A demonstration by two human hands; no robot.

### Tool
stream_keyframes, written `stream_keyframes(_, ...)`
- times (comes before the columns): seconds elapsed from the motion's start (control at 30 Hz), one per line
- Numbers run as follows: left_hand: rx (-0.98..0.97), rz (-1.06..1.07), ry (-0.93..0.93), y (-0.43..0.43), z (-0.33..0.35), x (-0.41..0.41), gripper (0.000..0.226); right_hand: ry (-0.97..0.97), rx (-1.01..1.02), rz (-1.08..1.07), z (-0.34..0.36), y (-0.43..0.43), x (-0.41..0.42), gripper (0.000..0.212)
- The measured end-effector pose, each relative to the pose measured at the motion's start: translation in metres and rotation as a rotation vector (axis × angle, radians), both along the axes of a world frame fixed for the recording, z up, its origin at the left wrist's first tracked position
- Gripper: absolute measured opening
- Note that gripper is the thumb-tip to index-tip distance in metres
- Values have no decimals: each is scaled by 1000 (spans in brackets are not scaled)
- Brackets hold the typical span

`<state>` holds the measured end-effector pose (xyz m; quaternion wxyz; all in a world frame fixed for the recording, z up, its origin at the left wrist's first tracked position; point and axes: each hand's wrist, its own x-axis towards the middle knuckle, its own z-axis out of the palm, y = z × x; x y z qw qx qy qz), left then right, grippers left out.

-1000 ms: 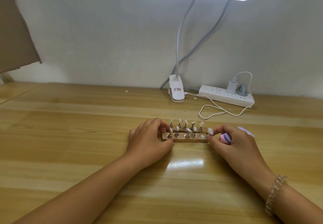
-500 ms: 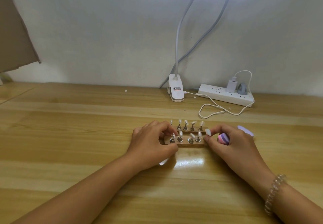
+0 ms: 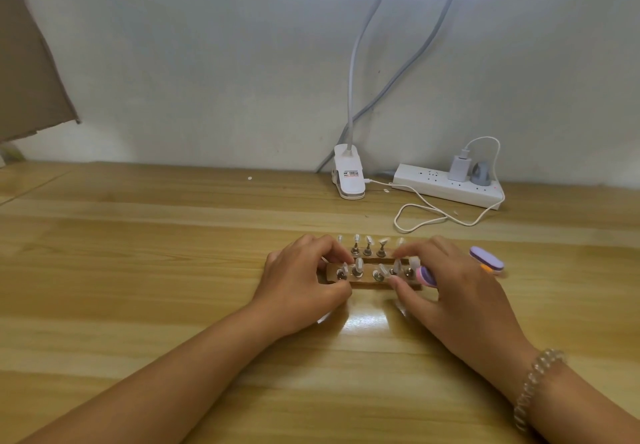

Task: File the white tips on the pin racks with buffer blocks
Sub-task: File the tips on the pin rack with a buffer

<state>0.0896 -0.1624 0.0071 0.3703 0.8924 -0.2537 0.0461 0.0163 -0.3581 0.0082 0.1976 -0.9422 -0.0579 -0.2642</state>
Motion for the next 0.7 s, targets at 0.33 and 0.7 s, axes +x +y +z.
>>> stream_keyframes(0.33,-13,37,1,-1,-2,0,24,-50,-37,45,0,0,-1,14)
stream_keyframes(0.7,-20,52,-359,-2,-7,-3,34,-151,90,100,-1,6,-1,20)
